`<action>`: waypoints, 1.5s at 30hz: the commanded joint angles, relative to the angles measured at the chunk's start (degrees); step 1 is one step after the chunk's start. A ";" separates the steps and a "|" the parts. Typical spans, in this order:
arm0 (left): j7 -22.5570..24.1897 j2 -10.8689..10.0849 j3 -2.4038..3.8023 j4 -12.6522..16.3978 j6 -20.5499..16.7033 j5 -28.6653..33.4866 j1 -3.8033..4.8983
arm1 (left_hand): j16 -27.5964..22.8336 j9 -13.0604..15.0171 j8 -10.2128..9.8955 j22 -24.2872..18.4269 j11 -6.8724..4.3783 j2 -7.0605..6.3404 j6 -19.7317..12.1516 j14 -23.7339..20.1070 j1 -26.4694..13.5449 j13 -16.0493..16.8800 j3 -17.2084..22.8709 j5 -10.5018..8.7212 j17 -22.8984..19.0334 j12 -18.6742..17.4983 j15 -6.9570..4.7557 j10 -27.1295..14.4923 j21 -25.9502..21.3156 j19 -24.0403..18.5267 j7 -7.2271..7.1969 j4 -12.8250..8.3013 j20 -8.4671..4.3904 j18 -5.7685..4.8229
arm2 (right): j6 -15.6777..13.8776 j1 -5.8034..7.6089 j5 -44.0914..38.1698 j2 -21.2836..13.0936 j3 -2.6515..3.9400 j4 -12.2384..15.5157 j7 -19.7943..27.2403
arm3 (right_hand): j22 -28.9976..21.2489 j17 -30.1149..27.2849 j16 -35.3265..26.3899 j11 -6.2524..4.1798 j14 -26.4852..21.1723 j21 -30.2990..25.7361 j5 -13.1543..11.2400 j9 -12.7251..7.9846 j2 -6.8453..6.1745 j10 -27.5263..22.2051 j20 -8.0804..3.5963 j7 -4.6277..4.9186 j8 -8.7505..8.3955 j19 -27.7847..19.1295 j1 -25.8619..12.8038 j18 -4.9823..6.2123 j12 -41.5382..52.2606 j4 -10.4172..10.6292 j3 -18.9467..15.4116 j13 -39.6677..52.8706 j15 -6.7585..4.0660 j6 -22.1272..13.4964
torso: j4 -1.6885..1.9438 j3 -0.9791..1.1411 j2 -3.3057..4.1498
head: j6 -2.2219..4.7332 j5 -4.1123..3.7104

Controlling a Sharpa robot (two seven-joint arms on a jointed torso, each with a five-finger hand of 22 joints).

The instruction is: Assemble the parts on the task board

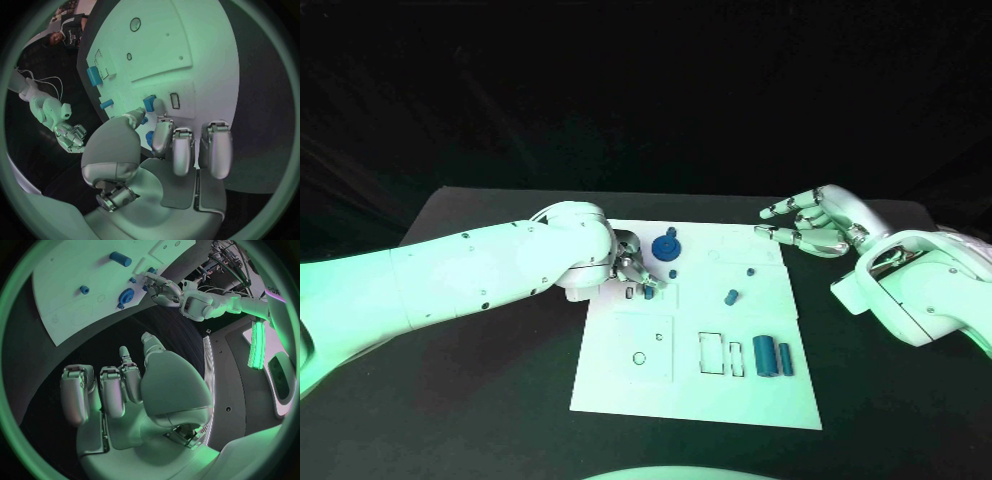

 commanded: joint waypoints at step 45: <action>-3.30 0.97 3.06 -10.34 7.80 -0.59 6.56 | 0.18 -5.04 -6.58 9.17 2.28 3.54 -3.94 6.13 6.06 -5.61 -16.27 0.21 15.09 -5.43 1.40 -3.73 -2.78 2.36 2.58 0.17 1.20 0.13 | 0.76 -0.49 -1.05 1.37 -0.01 -1.69 0.23 | 5.55 11.19 -0.19 -0.38 5.15 -0.42 0.38 0.10 0.19 0.36 -0.20 -0.14 0.31 0.17 0.43 0.55 -0.14 0.00 -0.48 7.95 -0.32 0.46 | -0.02 -0.06 0.08 | 0.57 0.10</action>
